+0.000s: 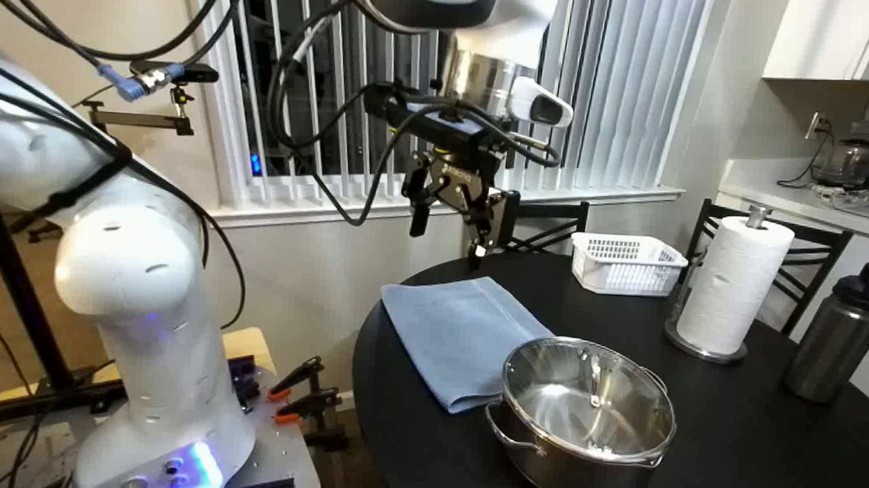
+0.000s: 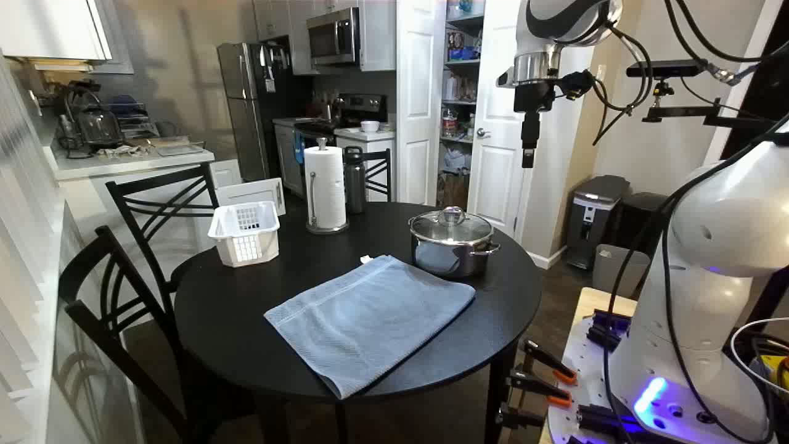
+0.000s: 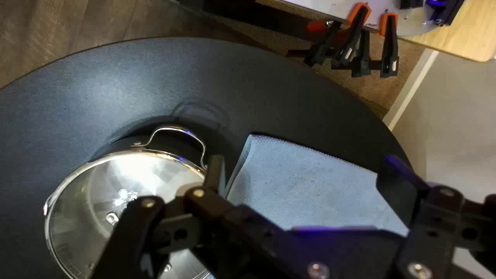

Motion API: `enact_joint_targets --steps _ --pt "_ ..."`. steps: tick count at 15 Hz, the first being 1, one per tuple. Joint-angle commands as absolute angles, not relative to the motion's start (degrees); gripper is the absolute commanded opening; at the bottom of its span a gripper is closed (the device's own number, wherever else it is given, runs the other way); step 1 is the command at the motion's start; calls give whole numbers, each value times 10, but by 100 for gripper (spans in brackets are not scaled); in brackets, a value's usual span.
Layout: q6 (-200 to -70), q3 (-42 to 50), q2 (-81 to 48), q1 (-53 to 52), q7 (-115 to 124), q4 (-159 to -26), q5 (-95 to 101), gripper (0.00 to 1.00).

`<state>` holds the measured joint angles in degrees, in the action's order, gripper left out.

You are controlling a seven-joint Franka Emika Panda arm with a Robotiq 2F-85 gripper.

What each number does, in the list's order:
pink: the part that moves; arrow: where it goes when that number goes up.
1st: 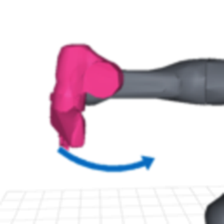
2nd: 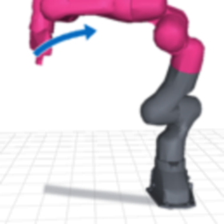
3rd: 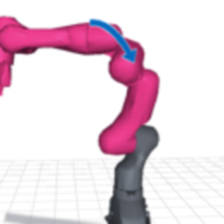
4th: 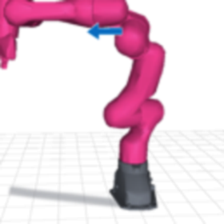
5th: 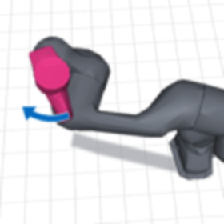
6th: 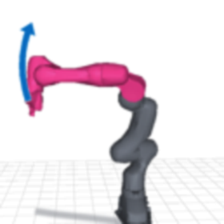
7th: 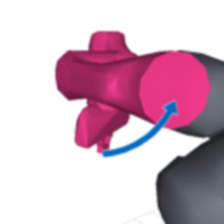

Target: Pick up the clear lid from the silver pot and put in on the blue towel

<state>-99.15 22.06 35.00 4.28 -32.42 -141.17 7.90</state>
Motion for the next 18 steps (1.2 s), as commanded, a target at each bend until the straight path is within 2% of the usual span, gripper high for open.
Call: enact_joint_targets --steps 1,9,14,18 --pt "-992 211 347 54 -330 -1411 73 100" --pt "-992 211 347 54 -330 -1411 73 100" --pt "-1232 246 230 43 -340 -1371 50 100" --pt "-1316 267 145 29 -434 -1344 -6 100"
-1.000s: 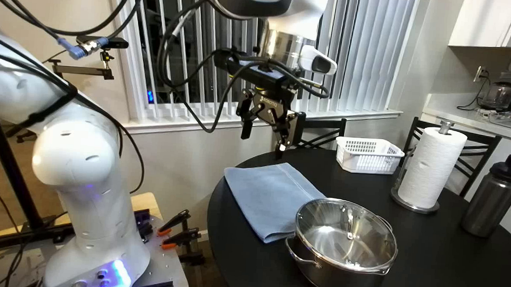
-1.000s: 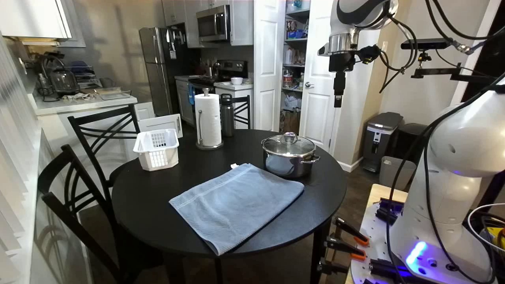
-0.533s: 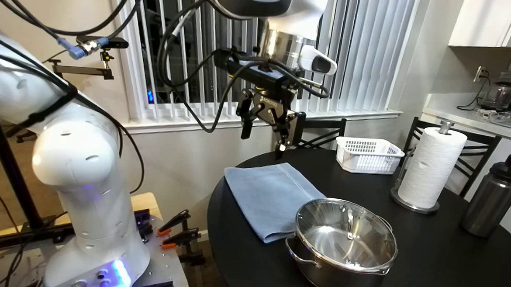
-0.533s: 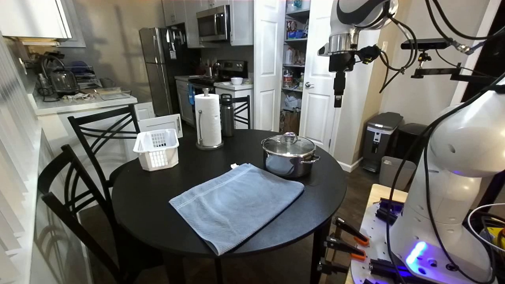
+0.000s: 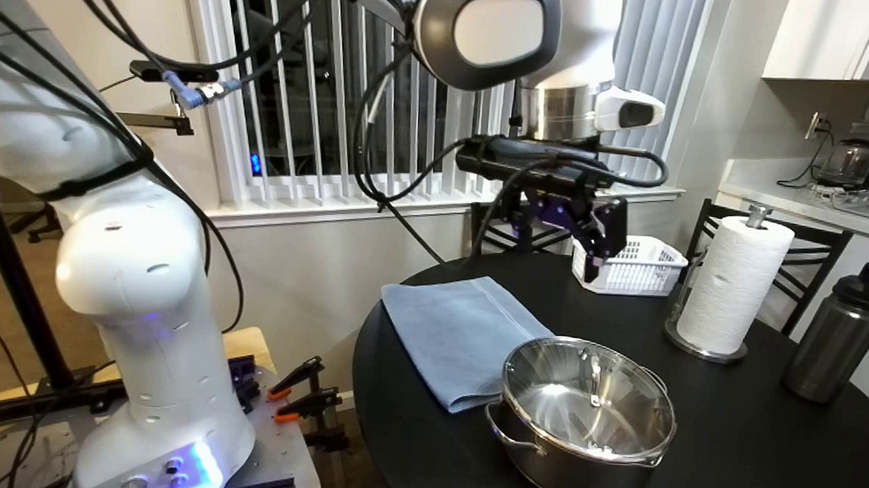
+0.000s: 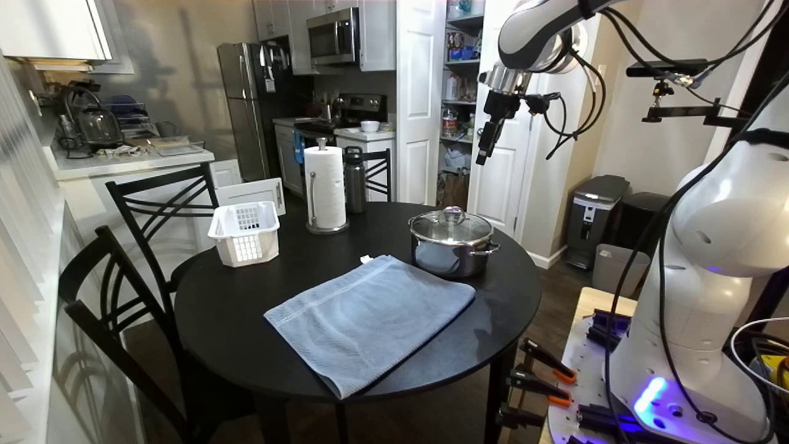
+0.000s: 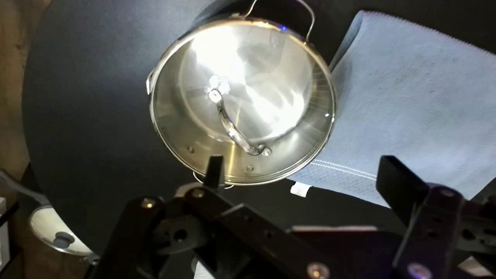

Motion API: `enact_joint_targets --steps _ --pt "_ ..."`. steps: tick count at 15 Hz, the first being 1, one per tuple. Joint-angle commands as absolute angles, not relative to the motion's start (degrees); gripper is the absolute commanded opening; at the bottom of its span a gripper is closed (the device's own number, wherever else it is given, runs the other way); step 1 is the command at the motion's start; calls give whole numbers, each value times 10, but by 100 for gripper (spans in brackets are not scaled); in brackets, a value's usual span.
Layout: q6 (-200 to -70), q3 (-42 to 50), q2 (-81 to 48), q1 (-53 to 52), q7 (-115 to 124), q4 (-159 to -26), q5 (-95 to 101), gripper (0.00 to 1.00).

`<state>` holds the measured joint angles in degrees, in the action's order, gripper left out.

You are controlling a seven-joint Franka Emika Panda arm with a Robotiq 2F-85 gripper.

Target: Pick up the clear lid from the silver pot and put in on the blue towel

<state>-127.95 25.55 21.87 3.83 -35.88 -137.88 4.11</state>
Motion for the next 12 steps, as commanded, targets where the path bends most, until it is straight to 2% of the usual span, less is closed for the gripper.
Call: enact_joint_targets --steps 1,6,12 --pt "-1323 269 121 28 -463 -1337 -27 100" --pt "-1324 244 8 63 -565 -1280 -96 100" --pt "-1384 190 -76 112 -574 -1246 -2 100"
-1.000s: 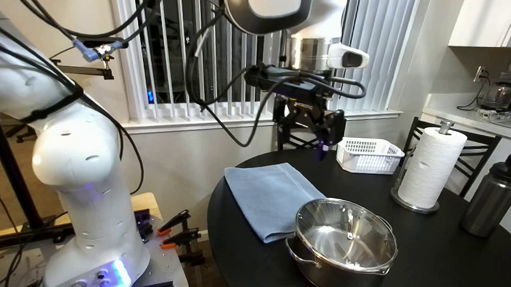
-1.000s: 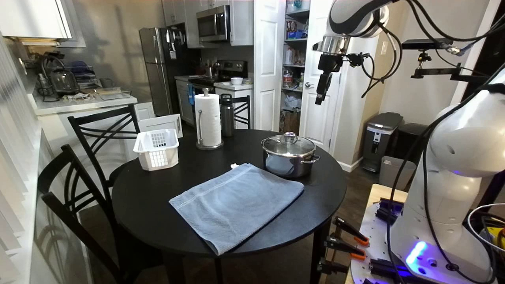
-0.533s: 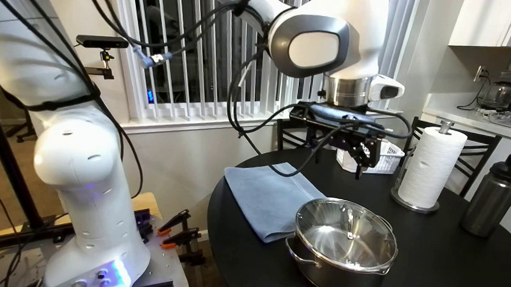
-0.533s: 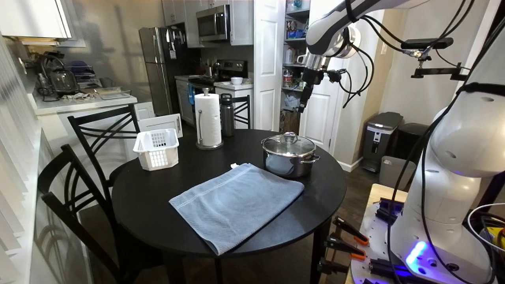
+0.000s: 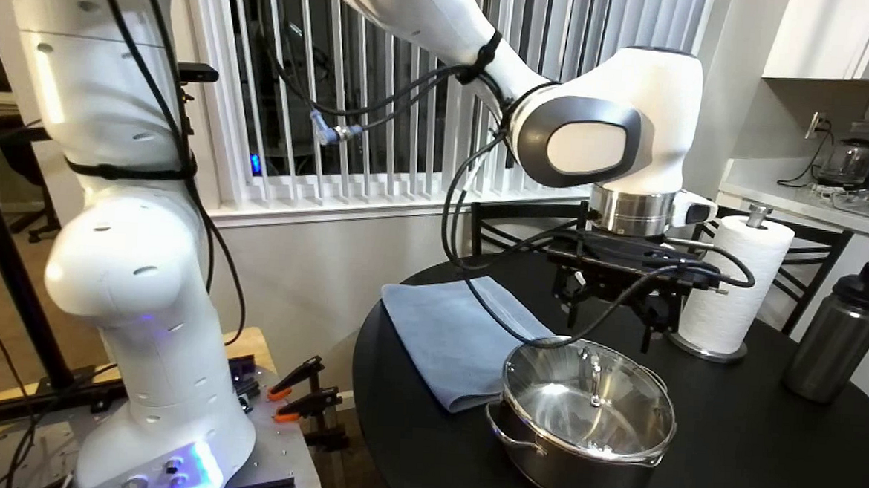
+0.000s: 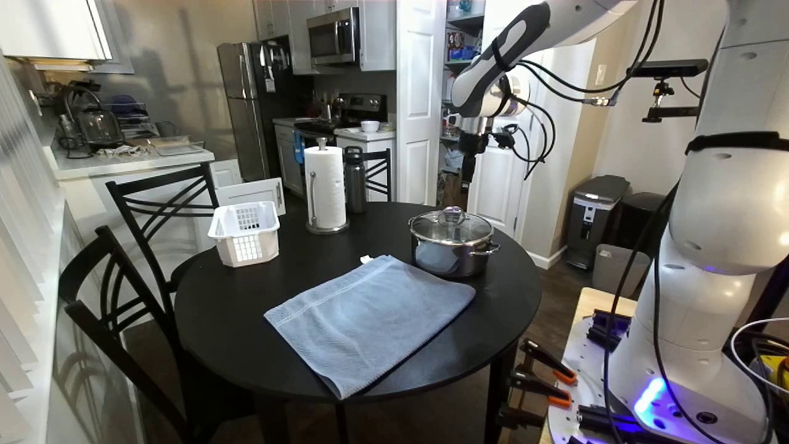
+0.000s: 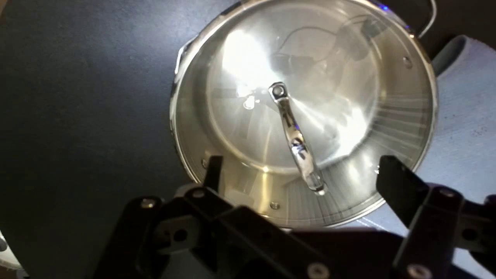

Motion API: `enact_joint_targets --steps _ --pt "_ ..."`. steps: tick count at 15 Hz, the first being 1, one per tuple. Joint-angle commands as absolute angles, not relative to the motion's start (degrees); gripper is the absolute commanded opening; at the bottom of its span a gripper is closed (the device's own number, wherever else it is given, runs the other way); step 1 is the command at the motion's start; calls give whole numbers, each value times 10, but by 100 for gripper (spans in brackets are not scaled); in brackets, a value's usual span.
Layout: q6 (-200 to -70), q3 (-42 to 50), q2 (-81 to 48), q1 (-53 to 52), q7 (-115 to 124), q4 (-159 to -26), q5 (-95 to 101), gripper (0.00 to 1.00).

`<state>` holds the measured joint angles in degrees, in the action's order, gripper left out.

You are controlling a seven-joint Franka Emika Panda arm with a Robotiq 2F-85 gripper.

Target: Pick up the clear lid from the silver pot and put in on the blue towel

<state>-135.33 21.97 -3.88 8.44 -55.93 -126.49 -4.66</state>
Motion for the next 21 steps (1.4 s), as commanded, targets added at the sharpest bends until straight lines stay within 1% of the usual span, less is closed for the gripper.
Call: enact_joint_targets --steps 1,4,9,21 --pt "-1394 182 -85 116 -571 -1243 19 100" --pt "-1411 161 -104 128 -582 -1239 52 100" --pt "-1406 132 -107 144 -630 -1234 43 100" --pt "-1402 112 -122 152 -691 -1235 48 100"
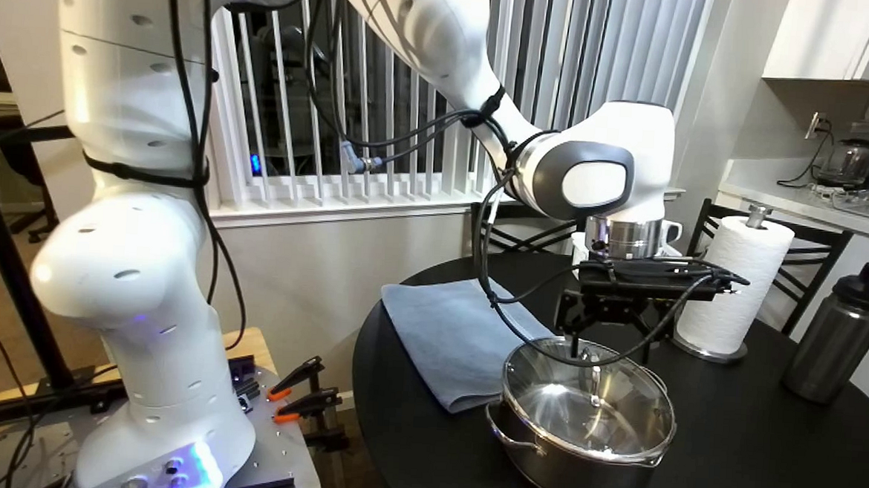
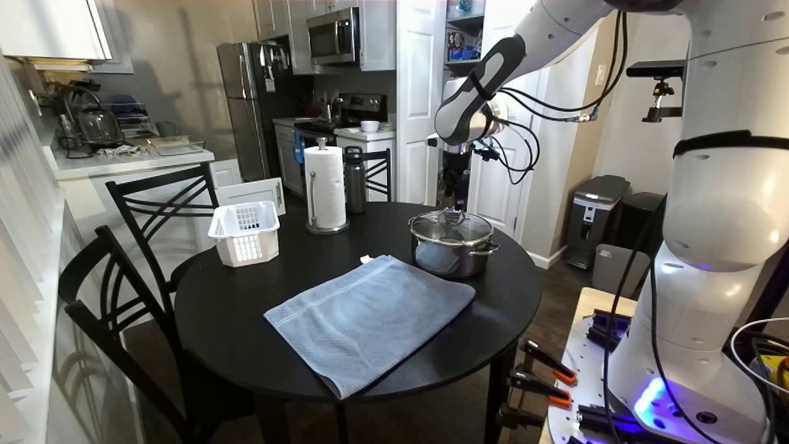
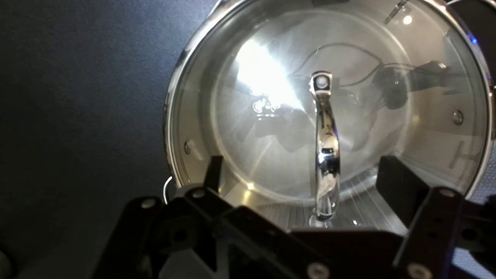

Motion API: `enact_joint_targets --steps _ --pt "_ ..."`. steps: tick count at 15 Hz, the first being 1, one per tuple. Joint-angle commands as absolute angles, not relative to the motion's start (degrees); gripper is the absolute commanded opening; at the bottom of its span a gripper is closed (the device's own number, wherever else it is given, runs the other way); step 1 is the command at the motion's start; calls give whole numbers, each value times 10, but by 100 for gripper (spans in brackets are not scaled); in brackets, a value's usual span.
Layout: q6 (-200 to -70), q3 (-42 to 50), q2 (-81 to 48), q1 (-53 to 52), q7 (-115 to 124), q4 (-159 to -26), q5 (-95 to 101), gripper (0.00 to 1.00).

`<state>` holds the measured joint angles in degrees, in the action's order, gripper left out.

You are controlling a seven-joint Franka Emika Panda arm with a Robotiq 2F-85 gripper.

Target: Pick up the clear lid from the silver pot and put in on the blue towel

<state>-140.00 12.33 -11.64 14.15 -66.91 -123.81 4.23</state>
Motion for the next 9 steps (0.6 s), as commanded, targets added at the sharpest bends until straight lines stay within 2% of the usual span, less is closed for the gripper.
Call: enact_joint_targets --steps 1,2,4,9 --pt "-1400 110 -123 152 -693 -1235 47 99" --pt "-1396 109 -125 152 -695 -1233 45 74" --pt "-1393 106 -126 153 -696 -1231 44 72" --pt "-1392 105 -128 152 -691 -1229 44 38"
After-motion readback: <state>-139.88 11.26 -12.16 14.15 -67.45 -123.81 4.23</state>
